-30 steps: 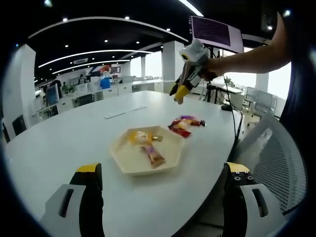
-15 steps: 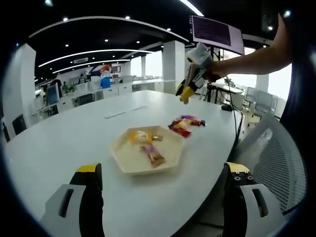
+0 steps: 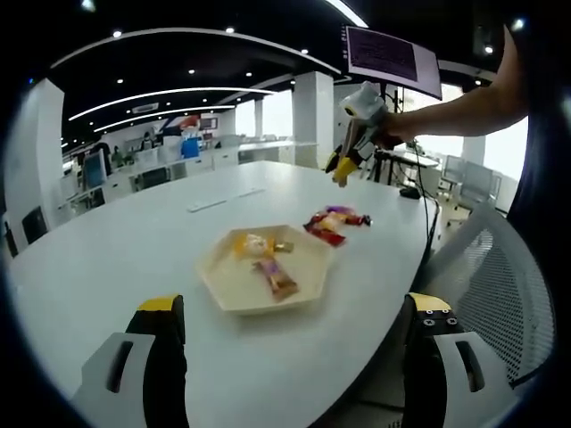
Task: Place the target food into the container with the food tongs after gripping and lifting it, then release it inside without dropping or visibly crushing the food.
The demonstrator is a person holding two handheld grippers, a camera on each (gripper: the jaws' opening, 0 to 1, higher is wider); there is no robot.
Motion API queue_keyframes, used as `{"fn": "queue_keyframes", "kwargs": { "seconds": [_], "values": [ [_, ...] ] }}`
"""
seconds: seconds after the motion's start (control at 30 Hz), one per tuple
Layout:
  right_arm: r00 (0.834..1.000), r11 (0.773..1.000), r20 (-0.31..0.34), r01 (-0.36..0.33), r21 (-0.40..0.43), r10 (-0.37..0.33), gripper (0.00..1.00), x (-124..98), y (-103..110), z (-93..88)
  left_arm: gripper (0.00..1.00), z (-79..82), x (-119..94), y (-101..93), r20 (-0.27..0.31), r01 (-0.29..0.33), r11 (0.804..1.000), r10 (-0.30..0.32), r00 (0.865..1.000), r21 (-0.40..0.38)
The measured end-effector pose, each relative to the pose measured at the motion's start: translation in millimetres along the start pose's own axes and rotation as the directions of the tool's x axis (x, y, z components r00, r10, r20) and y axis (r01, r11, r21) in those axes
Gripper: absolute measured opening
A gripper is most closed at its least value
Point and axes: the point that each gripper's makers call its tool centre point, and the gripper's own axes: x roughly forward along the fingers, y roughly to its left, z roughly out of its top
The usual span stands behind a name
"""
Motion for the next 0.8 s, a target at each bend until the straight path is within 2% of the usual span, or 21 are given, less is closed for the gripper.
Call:
{"fn": "queue_keyframes", "kwargs": {
  "seconds": [0.3,0.8],
  "values": [
    [1.0,1.0,-0.01,0.02,0.008,-0.02,0.27,-7,-9,-10.1,0.99,0.1,0,0.5,0.0,-0.002,1.0,0.002,1.0,-0.002],
    [0.998,0.998,-0.032,0.051,0.039,-0.05,0.27,-25,-21,-40.3,0.99,-0.3,0,1.5,-0.001,-0.006,1.0,0.006,1.0,-0.001]
  ]
}}
